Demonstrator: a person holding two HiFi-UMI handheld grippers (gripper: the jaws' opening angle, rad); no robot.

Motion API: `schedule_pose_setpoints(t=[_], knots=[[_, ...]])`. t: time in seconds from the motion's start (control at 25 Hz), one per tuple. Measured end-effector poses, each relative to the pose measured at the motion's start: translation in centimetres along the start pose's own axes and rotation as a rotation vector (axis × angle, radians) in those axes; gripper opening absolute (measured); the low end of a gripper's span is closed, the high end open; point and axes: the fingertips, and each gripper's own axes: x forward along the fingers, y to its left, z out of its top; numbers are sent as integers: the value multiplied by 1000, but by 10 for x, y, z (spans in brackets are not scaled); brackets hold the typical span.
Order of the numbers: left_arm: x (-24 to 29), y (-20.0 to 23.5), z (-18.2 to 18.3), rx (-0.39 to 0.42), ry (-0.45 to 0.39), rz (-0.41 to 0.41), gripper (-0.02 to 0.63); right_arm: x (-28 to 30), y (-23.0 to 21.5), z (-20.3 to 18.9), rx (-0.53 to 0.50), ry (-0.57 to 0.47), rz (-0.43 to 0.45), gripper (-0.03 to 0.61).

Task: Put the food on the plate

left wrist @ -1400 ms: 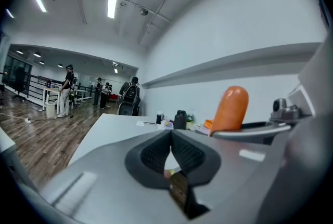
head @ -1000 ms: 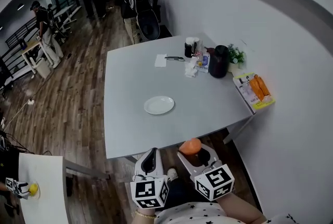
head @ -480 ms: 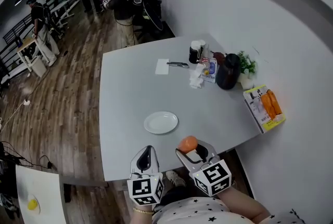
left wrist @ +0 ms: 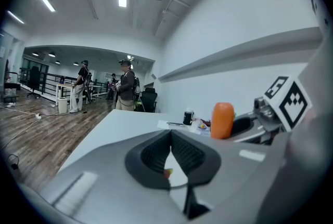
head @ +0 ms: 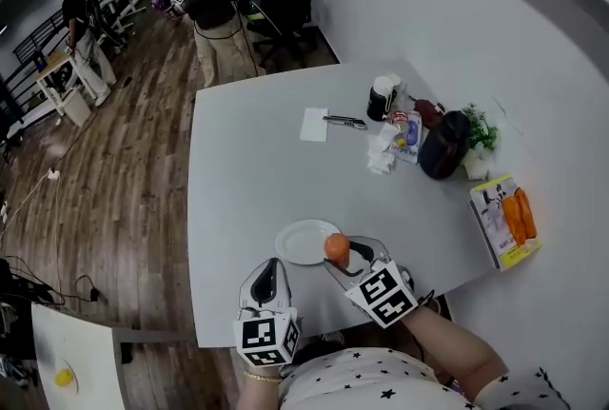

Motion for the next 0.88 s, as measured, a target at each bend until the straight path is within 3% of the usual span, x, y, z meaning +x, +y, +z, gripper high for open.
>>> schedule_pose_setpoints(t=[0.24, 0.6, 0.72, 0.88], knots=[[19, 9, 3, -2, 10, 6, 6, 66, -15, -30, -275, 294, 94, 212], [33, 24, -1, -18, 32, 40, 8, 133, -6, -70, -679, 635, 257, 212], [37, 27, -2, -24, 38, 51, 6, 150, -2, -79, -752, 694, 293, 212], [38, 28, -2, -30, 38, 63, 6, 164, 6, -85, -772, 735, 348, 212]])
